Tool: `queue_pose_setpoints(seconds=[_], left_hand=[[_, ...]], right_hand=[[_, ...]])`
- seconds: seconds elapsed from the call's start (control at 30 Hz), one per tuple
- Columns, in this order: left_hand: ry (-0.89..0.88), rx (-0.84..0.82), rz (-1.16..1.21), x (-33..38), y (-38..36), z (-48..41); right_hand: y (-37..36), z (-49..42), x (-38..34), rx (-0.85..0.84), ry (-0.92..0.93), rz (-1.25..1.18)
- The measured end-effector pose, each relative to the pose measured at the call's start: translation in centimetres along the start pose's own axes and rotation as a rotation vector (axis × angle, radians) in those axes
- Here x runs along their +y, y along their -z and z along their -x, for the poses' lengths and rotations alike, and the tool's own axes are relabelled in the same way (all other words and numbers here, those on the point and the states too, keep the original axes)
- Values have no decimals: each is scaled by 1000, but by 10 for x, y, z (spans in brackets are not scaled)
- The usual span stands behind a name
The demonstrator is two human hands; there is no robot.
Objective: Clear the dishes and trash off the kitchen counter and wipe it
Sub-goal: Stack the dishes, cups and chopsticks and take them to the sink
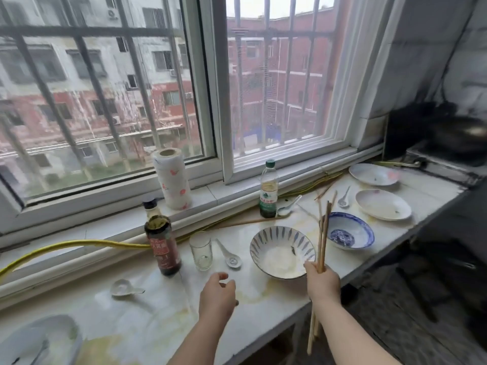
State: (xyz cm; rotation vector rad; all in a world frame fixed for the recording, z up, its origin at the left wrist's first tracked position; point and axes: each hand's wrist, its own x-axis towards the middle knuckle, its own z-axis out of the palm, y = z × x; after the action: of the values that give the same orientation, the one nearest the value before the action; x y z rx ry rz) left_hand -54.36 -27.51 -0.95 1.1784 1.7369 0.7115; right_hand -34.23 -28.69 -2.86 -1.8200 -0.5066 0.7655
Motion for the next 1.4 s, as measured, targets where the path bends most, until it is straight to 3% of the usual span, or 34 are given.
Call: queue_pose_setpoints(seconds=[0.27, 0.63, 0.83, 1.07, 1.4], left_hand=[[128, -60, 93, 26, -74, -9], [197, -114, 114, 44, -96, -63], [168, -67, 8, 46, -105, -87], [166, -9, 5, 52, -122, -93], [229, 82, 130, 62, -163, -74]], right_hand=[[48, -64, 14, 51, -87, -25], [49, -100, 11, 130, -170, -98], [49, -103, 1, 163, -217, -210], [66, -129, 3, 248, -202, -88], [89, -184, -5, 88, -269, -70]])
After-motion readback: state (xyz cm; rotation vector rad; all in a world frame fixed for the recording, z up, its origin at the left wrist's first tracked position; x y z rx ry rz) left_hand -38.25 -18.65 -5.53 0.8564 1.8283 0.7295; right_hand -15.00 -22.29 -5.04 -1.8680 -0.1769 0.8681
